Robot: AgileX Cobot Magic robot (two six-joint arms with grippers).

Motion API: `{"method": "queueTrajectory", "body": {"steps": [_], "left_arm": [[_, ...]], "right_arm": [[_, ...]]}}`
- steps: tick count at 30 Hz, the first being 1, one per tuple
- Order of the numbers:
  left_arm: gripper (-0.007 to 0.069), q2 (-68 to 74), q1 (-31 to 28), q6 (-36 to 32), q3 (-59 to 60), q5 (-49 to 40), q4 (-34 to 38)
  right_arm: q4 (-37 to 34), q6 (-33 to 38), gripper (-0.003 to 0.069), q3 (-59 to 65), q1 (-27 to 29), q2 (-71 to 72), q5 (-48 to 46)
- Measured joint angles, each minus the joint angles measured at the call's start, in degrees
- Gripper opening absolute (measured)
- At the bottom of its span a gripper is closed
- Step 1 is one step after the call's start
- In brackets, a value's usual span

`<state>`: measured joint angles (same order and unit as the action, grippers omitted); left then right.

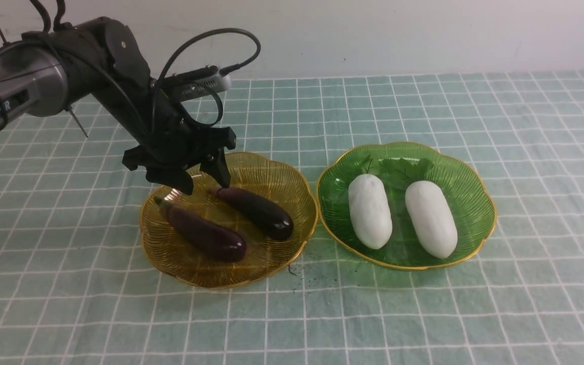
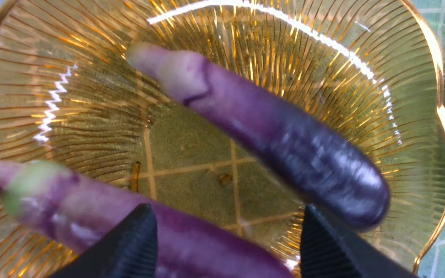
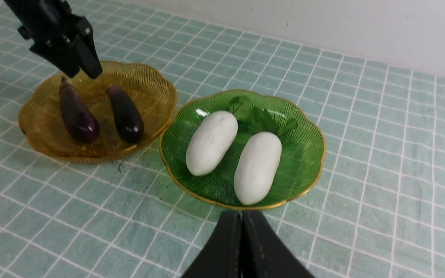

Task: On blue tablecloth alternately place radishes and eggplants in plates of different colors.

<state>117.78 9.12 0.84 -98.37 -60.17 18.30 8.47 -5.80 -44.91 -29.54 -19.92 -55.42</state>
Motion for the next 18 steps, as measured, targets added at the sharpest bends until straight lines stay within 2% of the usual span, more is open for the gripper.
{"method": "queueTrajectory", "body": {"steps": [4,11,13,16,18], "left_arm": [[0.0447,0.00,0.05,0.00,0.00,-0.74,0.00],[0.0447,0.00,0.05,0.00,0.00,-1.38,-0.06],[0.0439,0.00,0.05,0.00,0.00,-1.40,-0.18],[0.0386,0.00,0.05,-0.11,0.00,-1.40,-0.23],[0.0305,0.00,0.05,-0.32,0.00,-1.51,-0.23]], "right_arm": [[0.13,0.05,-0.0015,3.77,0.00,1.90,8.43],[1.74,0.16,-0.0015,18.66,0.00,1.90,32.43],[1.78,0.16,-0.0015,20.56,0.00,1.77,36.71],[1.94,0.05,-0.0015,22.65,0.00,1.44,43.12],[2.01,0.00,-0.0015,22.82,0.00,1.41,45.19]]}}
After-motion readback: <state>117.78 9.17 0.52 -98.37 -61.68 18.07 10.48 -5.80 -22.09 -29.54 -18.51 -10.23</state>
